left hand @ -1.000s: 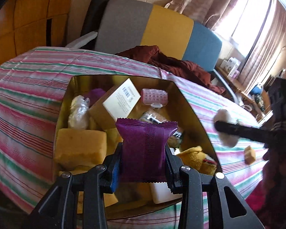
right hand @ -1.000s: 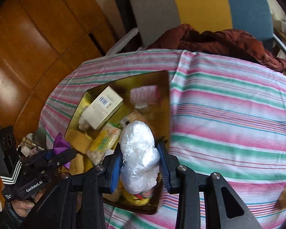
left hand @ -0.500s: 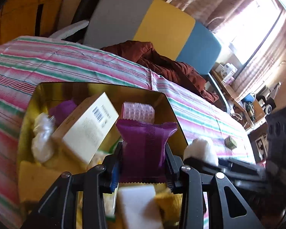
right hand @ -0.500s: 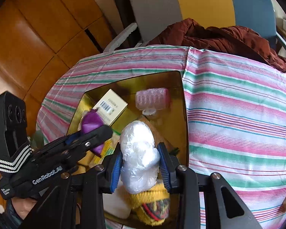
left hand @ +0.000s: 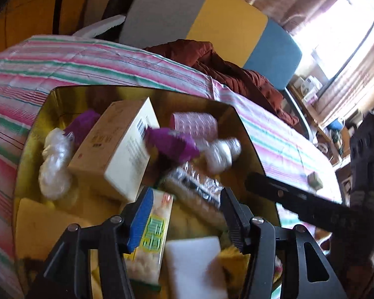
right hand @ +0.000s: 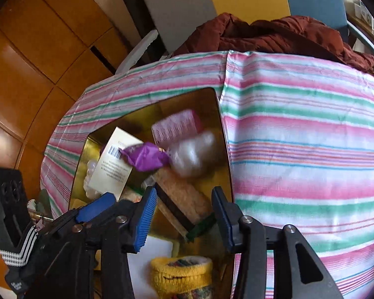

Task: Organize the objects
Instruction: 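Open both grippers to drop the purple packet and white ball in the tray, then move both grippers from the tray toward the green box and yellow sponge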

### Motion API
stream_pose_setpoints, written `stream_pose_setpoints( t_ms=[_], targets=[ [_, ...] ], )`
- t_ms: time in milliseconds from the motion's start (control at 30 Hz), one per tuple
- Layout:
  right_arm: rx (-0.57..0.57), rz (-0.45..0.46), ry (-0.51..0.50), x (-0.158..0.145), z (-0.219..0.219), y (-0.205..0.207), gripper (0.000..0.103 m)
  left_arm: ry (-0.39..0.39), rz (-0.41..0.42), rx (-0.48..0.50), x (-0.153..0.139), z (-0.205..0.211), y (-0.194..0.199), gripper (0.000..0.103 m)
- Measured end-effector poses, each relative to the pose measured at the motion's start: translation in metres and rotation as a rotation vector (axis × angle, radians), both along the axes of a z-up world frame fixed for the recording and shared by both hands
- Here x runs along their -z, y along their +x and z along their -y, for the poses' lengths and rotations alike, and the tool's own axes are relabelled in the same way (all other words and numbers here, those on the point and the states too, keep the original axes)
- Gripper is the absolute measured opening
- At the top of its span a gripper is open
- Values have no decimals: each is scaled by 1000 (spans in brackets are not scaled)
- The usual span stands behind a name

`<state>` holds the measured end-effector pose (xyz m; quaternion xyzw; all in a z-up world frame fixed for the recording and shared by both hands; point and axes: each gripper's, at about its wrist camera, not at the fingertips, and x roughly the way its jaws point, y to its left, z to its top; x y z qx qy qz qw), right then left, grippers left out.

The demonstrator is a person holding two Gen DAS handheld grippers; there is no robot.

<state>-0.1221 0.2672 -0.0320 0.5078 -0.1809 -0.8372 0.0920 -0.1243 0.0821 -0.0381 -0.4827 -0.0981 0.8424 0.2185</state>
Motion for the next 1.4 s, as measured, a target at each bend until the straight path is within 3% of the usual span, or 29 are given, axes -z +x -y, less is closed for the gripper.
stream_pose_setpoints(
  t_ms=[367, 767, 1400],
  targets=[
    [5, -37, 46, -9, 5, 30, 47, -34, -33, -10, -5, 10, 35, 57],
    [-4, -111, 145, -19, 20, 68, 48, -109, -144, -4, -22, 8, 68, 63],
    [-17, -194, 257, -32, 27, 96, 48, -126, -172, 9, -28, 7, 85, 63]
  ],
)
